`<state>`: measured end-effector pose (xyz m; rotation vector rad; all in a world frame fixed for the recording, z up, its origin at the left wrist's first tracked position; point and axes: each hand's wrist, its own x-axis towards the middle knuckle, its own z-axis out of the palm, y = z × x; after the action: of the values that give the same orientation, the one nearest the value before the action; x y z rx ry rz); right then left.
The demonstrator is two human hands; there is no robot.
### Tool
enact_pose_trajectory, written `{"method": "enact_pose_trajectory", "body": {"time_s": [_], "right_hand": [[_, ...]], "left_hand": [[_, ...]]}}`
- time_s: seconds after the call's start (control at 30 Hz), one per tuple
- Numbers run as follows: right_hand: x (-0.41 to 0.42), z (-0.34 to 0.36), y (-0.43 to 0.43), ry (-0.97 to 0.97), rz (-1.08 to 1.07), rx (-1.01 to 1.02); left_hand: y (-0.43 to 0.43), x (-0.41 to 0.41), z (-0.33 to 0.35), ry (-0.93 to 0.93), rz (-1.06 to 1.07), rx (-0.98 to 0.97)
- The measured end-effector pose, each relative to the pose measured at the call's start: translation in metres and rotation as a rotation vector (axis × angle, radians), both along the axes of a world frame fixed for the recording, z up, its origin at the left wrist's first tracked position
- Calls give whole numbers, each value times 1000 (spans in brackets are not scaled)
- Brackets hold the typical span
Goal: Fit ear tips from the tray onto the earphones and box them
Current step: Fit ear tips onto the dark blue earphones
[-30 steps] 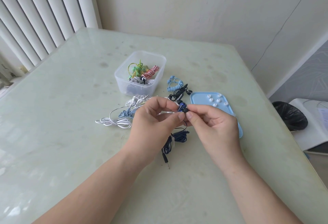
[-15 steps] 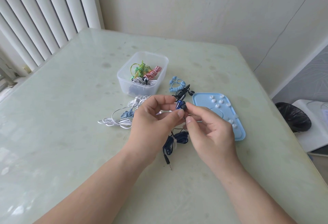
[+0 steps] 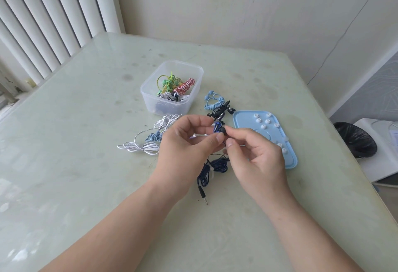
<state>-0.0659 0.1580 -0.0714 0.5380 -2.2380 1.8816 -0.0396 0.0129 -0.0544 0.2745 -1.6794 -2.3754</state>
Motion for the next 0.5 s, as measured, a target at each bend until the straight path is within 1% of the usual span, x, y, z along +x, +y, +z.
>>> {"method": "enact_pose_trajectory", "body": {"time_s": [0.1,0.23,0.37,0.5], "right_hand": [[0,2,2,-90,-18,-41],[1,7,1,-64,-10,-62],[0,7,4,-76,-34,-12],[-2,18,8,-126,-27,-79]], "left_hand": [[1,0,0,2,-11,0],[0,0,-1,3,-26,16],[-1,-1,-2,-10,-43,15],[-2,-1,-2,-14,-77,0]]}}
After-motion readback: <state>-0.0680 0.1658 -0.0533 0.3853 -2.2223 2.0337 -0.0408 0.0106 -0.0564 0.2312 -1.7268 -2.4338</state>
